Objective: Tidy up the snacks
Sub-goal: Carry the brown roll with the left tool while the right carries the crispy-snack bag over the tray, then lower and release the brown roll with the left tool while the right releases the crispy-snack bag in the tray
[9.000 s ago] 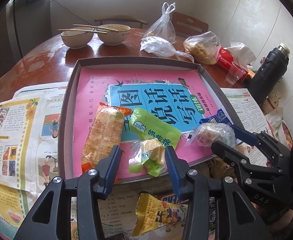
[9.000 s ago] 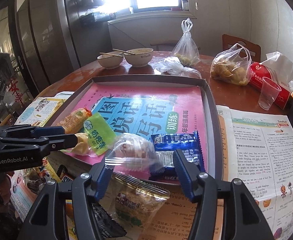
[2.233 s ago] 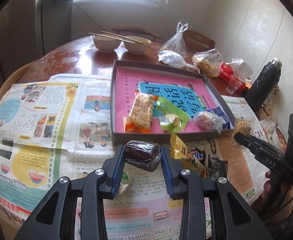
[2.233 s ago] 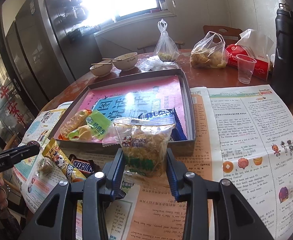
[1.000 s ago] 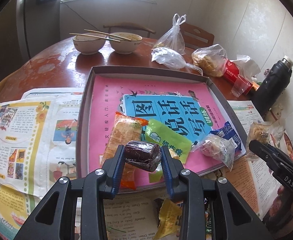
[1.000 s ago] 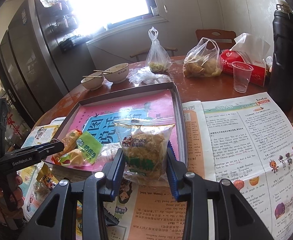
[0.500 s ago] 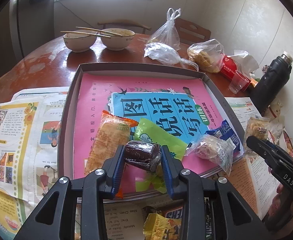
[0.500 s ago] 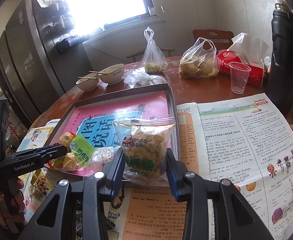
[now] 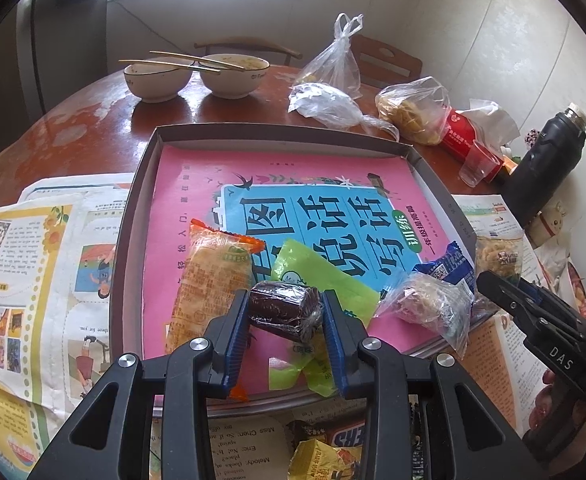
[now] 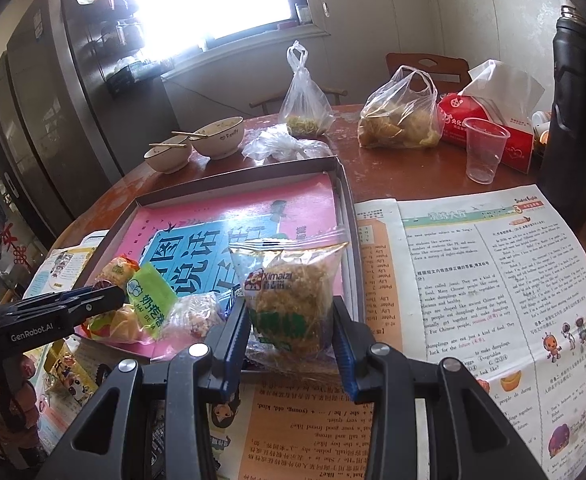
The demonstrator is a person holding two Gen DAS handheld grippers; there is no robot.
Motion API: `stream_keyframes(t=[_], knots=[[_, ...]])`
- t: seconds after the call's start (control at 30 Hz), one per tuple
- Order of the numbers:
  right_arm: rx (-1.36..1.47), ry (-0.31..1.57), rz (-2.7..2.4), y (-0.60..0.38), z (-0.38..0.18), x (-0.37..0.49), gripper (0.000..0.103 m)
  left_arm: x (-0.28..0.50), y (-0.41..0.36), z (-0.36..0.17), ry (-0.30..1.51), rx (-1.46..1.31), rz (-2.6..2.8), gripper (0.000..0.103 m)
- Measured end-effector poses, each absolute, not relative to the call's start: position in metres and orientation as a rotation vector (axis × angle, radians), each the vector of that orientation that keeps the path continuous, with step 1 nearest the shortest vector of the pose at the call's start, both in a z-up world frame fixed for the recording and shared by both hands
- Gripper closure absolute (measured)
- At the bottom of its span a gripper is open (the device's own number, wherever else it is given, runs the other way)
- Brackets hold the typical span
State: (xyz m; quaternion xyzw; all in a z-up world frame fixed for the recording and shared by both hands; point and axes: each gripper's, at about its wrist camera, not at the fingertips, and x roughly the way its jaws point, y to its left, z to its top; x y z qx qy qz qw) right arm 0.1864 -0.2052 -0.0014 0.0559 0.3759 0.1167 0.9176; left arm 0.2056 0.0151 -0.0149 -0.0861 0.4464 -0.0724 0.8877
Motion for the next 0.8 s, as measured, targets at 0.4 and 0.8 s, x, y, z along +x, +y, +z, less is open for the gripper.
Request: stream_keyframes(t=[0.4,0.8], knots=[[0.124,0.769,0.228,-0.207,-0.005,0.196,0.063,0.211,0.023,-0.023,0.946,-0.187,-0.119,0.067],[0.107,0.763,0.237,-0.204,-0.005,0.198,0.062,0.211,0.023,-0.027,0.952,-0.180,-0.112,0.067]])
